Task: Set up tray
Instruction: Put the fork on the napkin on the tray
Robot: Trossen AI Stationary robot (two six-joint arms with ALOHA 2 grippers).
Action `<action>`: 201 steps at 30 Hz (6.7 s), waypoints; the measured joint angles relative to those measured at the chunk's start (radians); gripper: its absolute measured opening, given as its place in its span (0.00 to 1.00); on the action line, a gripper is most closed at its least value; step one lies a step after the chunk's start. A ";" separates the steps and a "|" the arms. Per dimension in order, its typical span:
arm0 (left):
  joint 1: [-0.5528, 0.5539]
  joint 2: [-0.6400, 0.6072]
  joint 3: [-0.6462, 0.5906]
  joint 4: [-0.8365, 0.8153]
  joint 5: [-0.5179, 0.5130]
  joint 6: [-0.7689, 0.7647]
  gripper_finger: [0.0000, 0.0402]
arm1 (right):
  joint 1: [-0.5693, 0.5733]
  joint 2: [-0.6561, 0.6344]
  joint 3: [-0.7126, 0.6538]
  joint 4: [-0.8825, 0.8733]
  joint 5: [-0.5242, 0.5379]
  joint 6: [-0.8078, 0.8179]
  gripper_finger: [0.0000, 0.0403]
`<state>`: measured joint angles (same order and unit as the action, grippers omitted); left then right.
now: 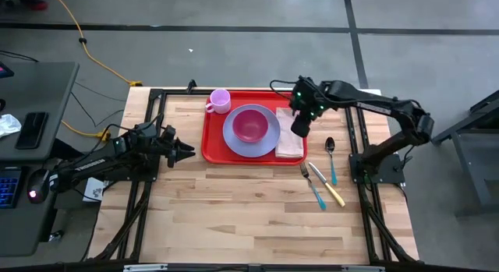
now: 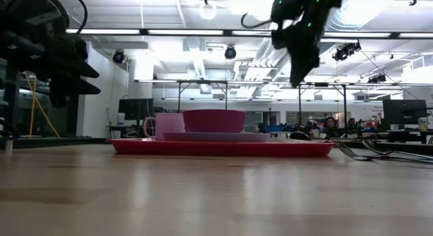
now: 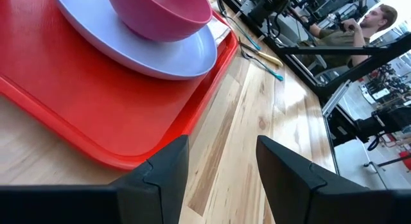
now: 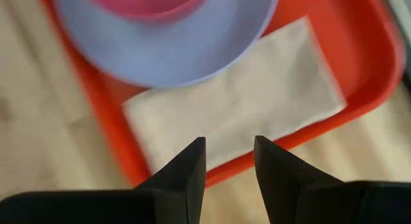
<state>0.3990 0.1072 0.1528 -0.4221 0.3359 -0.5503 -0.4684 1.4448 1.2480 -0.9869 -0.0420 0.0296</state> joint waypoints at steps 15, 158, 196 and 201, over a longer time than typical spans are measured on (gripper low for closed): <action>0.000 0.000 0.000 0.000 0.000 0.000 0.53 | 0.316 -0.047 0.000 -0.213 -0.126 0.405 0.27; 0.000 0.000 0.000 0.236 -0.089 0.395 0.53 | 0.630 0.054 -0.562 0.346 0.000 1.066 0.14; 0.000 0.000 0.000 0.184 -0.055 0.396 0.53 | 0.667 0.056 -0.355 0.211 -0.086 1.145 0.01; 0.000 0.000 0.000 0.184 -0.055 0.396 0.53 | 0.666 0.056 -0.254 0.073 -0.062 1.138 0.00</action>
<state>0.3988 0.1068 0.1532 -0.2379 0.2811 -0.1542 0.1980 1.5005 0.9942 -0.9136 -0.1042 1.1674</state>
